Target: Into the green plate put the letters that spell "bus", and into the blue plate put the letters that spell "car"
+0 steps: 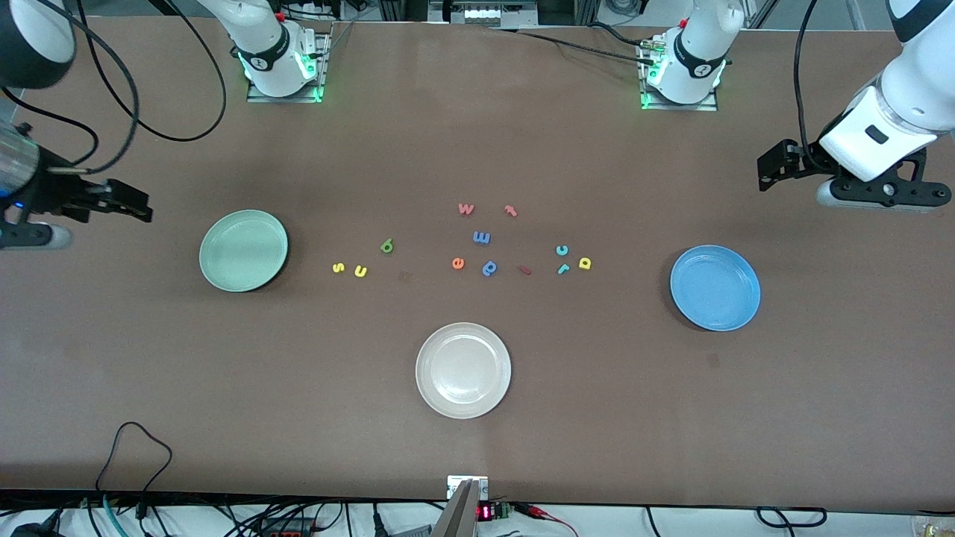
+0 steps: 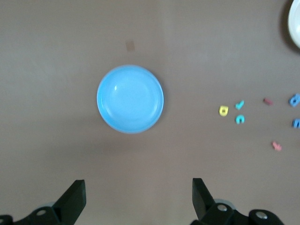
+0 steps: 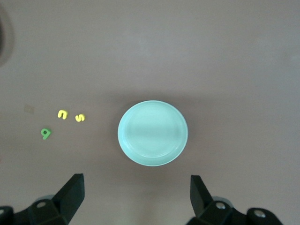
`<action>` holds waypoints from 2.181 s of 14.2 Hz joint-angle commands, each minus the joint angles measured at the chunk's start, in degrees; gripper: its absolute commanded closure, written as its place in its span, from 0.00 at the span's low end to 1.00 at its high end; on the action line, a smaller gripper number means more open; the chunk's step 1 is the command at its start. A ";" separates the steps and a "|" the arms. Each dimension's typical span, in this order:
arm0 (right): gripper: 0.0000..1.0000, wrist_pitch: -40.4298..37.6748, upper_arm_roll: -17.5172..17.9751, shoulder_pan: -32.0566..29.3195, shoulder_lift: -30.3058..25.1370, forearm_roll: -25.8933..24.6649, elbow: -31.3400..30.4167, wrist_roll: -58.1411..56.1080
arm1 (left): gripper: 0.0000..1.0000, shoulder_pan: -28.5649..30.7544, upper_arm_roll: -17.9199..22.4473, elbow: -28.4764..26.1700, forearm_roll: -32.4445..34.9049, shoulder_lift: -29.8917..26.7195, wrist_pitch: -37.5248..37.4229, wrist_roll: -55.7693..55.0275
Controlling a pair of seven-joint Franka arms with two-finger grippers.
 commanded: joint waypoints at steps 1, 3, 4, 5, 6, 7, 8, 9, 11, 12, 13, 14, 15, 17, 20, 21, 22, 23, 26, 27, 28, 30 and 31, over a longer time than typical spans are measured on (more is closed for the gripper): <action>0.00 -0.67 0.04 2.71 5.04 0.16 0.31 0.90 | 0.00 -1.45 0.05 -0.46 -1.53 0.70 -4.84 0.89; 0.00 1.25 0.04 4.98 8.55 0.34 -0.30 1.16 | 0.00 -2.42 -0.83 -0.46 -1.53 3.33 -8.36 0.98; 0.00 4.22 0.04 5.78 9.70 0.69 -2.14 1.86 | 0.00 -3.29 -1.45 -0.46 -1.61 4.73 -8.90 0.46; 0.00 9.39 0.04 6.31 9.80 1.13 -6.16 3.09 | 0.00 -4.17 -2.06 -0.55 -2.05 6.40 -9.08 0.28; 0.00 13.96 0.04 7.80 9.89 1.13 -9.50 4.23 | 0.00 -5.13 -2.24 -0.55 -2.58 7.90 -8.56 -0.07; 0.00 18.44 0.04 9.21 9.98 1.13 -12.41 5.98 | 0.00 -6.19 -2.33 -0.55 -3.89 9.48 -7.68 -1.55; 0.00 21.80 0.12 10.35 10.24 1.13 -14.35 8.43 | 0.00 -6.63 -2.42 -0.63 -4.60 10.80 -5.15 -5.13; 0.00 23.22 0.12 11.67 10.94 1.13 -15.33 10.46 | 0.00 -7.77 -2.77 -1.07 -5.47 12.29 -2.17 -10.82; 0.00 23.93 0.12 13.52 13.13 0.78 -15.08 10.83 | 0.00 -10.85 -3.12 -1.42 -5.48 15.37 2.76 -20.68; 0.04 25.33 0.39 13.61 14.19 0.69 -15.34 10.74 | 0.00 -12.08 -3.30 -1.77 -5.48 16.69 5.48 -25.42; 0.22 26.48 1.08 13.79 14.37 0.78 -15.86 10.74 | 0.00 -14.09 -3.21 -2.30 -5.39 18.62 8.81 -28.69; 0.35 26.92 1.09 13.96 14.89 0.78 -16.04 10.83 | 0.00 -15.15 -3.21 -3.00 -5.31 20.20 12.15 -29.77; 0.41 27.01 1.18 13.97 15.51 0.78 -16.04 10.83 | 0.00 -15.60 -3.21 -4.84 -5.22 21.00 16.63 -29.87; 0.47 27.98 1.18 14.14 16.30 0.78 -16.22 10.83 | 0.00 -18.05 -3.30 -12.02 -5.13 21.10 29.17 -29.08; 0.53 29.65 1.44 14.58 17.45 0.87 -16.30 10.92 | 0.31 -22.19 -3.12 -18.47 -5.13 22.06 40.47 -29.60; 0.53 30.26 1.53 15.10 17.88 0.87 -16.39 11.01 | 0.34 -22.54 -3.12 -18.91 -5.04 22.58 41.01 -29.60; 0.52 31.05 1.53 15.20 17.97 0.87 -16.83 11.53 | 0.36 -22.72 -3.12 -19.44 -4.35 23.63 42.32 -29.60; 0.52 31.93 1.53 15.28 18.15 0.78 -17.18 11.62 | 0.37 -23.42 -3.12 -20.05 -2.25 24.78 44.86 -29.60; 0.51 34.56 1.53 15.63 18.85 0.52 -17.97 11.53 | 0.37 -24.92 -3.12 -20.67 -0.56 27.50 49.27 -30.22; 0.51 35.53 1.53 15.90 19.29 0.34 -18.32 11.45 | 0.37 -24.92 -3.03 -20.67 -0.47 27.86 49.89 -30.22; 0.51 36.58 1.53 15.99 19.47 0.25 -19.20 11.45 | 0.37 -24.92 -2.95 -20.67 0.75 28.12 50.50 -30.22; 0.51 39.92 1.53 15.90 19.47 0.17 -21.83 11.45 | 0.37 -24.74 -2.86 -20.67 2.86 28.83 51.29 -30.31; 0.51 41.68 1.53 15.90 19.56 0.16 -23.23 11.45 | 0.37 -24.66 -2.86 -20.67 2.87 29.18 51.91 -30.31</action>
